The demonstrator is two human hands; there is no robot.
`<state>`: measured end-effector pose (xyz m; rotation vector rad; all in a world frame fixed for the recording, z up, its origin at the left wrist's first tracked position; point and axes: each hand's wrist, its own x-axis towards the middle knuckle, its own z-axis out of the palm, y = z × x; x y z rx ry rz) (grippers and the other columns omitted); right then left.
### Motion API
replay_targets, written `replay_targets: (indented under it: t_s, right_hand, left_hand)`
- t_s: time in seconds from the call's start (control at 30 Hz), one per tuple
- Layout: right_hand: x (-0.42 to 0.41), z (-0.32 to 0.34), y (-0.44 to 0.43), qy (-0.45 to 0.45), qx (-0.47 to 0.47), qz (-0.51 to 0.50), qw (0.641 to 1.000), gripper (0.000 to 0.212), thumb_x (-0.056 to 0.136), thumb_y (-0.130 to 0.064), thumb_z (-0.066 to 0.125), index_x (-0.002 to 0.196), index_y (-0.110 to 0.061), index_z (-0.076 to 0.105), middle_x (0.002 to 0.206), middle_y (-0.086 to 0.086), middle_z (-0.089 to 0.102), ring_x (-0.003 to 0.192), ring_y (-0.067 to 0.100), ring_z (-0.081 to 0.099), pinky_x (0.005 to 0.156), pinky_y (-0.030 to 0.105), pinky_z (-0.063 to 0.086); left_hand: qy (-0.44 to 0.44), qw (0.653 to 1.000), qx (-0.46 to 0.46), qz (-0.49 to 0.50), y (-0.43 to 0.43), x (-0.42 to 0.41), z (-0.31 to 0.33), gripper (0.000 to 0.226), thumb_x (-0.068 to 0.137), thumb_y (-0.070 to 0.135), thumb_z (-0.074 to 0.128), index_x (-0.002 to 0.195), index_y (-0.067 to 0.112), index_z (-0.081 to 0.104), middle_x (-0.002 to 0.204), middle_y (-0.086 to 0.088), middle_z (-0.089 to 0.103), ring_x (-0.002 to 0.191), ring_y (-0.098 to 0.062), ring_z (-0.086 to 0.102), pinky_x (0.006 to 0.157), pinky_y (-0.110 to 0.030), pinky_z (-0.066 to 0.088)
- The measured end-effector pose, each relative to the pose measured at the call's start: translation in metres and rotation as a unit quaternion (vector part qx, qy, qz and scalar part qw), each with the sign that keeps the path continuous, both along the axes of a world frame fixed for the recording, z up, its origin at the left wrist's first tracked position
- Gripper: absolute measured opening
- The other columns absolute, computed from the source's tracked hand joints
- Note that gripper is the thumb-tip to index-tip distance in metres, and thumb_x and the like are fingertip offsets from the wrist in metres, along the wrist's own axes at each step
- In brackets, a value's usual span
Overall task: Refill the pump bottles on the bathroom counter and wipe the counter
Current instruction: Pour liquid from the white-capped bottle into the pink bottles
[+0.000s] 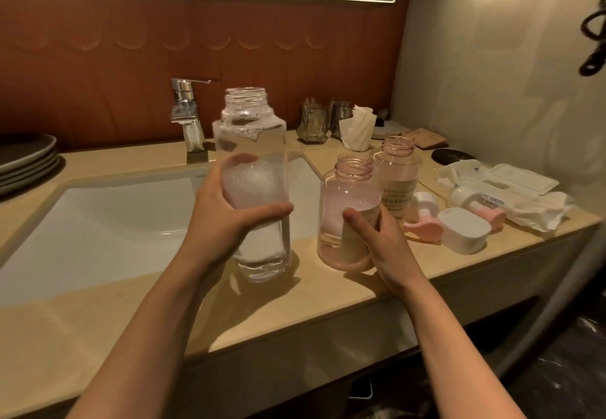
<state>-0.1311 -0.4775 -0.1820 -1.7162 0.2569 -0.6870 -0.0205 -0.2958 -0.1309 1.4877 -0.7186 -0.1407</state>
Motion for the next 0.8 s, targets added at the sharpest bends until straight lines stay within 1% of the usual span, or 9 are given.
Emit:
replay_targets:
  t_s: [0.13, 0.23, 0.3, 0.37, 0.43, 0.53, 0.6, 0.7, 0.8]
  right_hand:
    - [0.0, 0.0, 0.0, 0.001, -0.001, 0.0, 1.0, 0.06, 0.06, -0.062, 0.063, 0.114, -0.039, 0.048, 0.112, -0.024, 0.059, 0.102, -0.01, 0.056, 0.081, 0.01, 0.045]
    - [-0.001, 0.0, 0.0, 0.005, -0.009, -0.006, 1.0, 0.054, 0.064, -0.06, 0.064, 0.112, -0.041, 0.049, 0.11, -0.023, 0.059, 0.1, -0.01, 0.056, 0.08, 0.011, 0.045]
    - [0.0, 0.0, 0.0, 0.003, -0.012, -0.009, 1.0, 0.053, 0.063, -0.063, 0.062, 0.11, -0.043, 0.048, 0.109, -0.025, 0.059, 0.099, -0.012, 0.056, 0.079, 0.009, 0.045]
    - [0.0, 0.0, 0.0, 0.002, -0.012, -0.008, 1.0, 0.059, 0.06, -0.065, 0.06, 0.112, -0.042, 0.048, 0.11, -0.025, 0.059, 0.098, -0.014, 0.056, 0.078, 0.005, 0.044]
    - [0.0, 0.0, 0.0, -0.001, -0.008, -0.005, 1.0, 0.062, 0.062, -0.064, 0.062, 0.116, -0.039, 0.048, 0.112, -0.023, 0.059, 0.099, -0.013, 0.056, 0.079, 0.006, 0.045]
    - [-0.001, 0.0, 0.001, -0.003, -0.016, -0.008, 1.0, 0.079, 0.057, -0.073, 0.063, 0.123, -0.032, 0.049, 0.116, -0.018, 0.06, 0.103, -0.008, 0.057, 0.086, 0.011, 0.047]
    - [-0.001, 0.0, 0.001, -0.001, -0.025, -0.011, 1.0, 0.089, 0.053, -0.077, 0.063, 0.127, -0.028, 0.049, 0.118, -0.016, 0.06, 0.107, -0.004, 0.056, 0.091, 0.015, 0.047]
    - [-0.001, 0.0, 0.002, 0.003, -0.027, -0.015, 1.0, 0.091, 0.054, -0.075, 0.063, 0.129, -0.026, 0.048, 0.121, -0.015, 0.059, 0.111, 0.0, 0.056, 0.095, 0.021, 0.046]
    - [-0.003, 0.001, 0.003, 0.005, -0.027, -0.02, 0.999, 0.1, 0.049, -0.083, 0.061, 0.129, -0.026, 0.047, 0.122, -0.013, 0.059, 0.112, 0.003, 0.056, 0.094, 0.022, 0.046]
  left_hand:
    - [0.04, 0.998, -0.047, -0.008, -0.001, -0.003, -0.009, 0.09, 0.033, 0.043, 0.082, 0.116, 0.031, 0.049, 0.119, -0.003, 0.057, 0.105, -0.019, 0.061, 0.072, -0.024, 0.055]
    - [0.041, 0.997, -0.061, -0.004, -0.003, -0.004, -0.012, 0.085, 0.035, 0.044, 0.082, 0.112, 0.035, 0.049, 0.114, 0.002, 0.058, 0.103, -0.014, 0.062, 0.073, -0.024, 0.055]
    - [0.034, 0.998, -0.06, 0.005, -0.005, -0.003, -0.014, 0.085, 0.036, 0.045, 0.082, 0.113, 0.035, 0.049, 0.113, 0.004, 0.059, 0.102, -0.014, 0.062, 0.074, -0.024, 0.055]
    - [0.023, 0.998, -0.053, 0.01, -0.006, -0.002, -0.015, 0.088, 0.036, 0.048, 0.082, 0.116, 0.033, 0.048, 0.115, 0.003, 0.058, 0.104, -0.014, 0.061, 0.074, -0.024, 0.055]
    - [0.005, 0.999, -0.038, 0.011, -0.008, -0.003, -0.016, 0.091, 0.036, 0.05, 0.082, 0.118, 0.034, 0.047, 0.12, 0.001, 0.056, 0.106, -0.015, 0.06, 0.075, -0.025, 0.055]
    - [-0.028, 1.0, -0.005, 0.007, -0.01, -0.007, -0.016, 0.088, 0.038, 0.051, 0.082, 0.117, 0.041, 0.045, 0.125, 0.004, 0.049, 0.108, -0.013, 0.055, 0.077, -0.026, 0.056]
    - [-0.041, 0.999, 0.005, 0.01, -0.01, -0.009, -0.017, 0.083, 0.042, 0.047, 0.087, 0.112, 0.047, 0.044, 0.124, 0.009, 0.048, 0.109, -0.01, 0.052, 0.082, -0.031, 0.056]
    - [-0.049, 0.999, 0.0, 0.015, -0.01, -0.011, -0.019, 0.077, 0.044, 0.044, 0.086, 0.108, 0.051, 0.043, 0.118, 0.022, 0.045, 0.107, -0.005, 0.049, 0.086, -0.034, 0.054]
    - [-0.06, 0.998, 0.006, 0.017, -0.01, -0.013, -0.02, 0.076, 0.044, 0.043, 0.08, 0.109, 0.051, 0.04, 0.119, 0.018, 0.044, 0.108, -0.006, 0.048, 0.086, -0.033, 0.054]
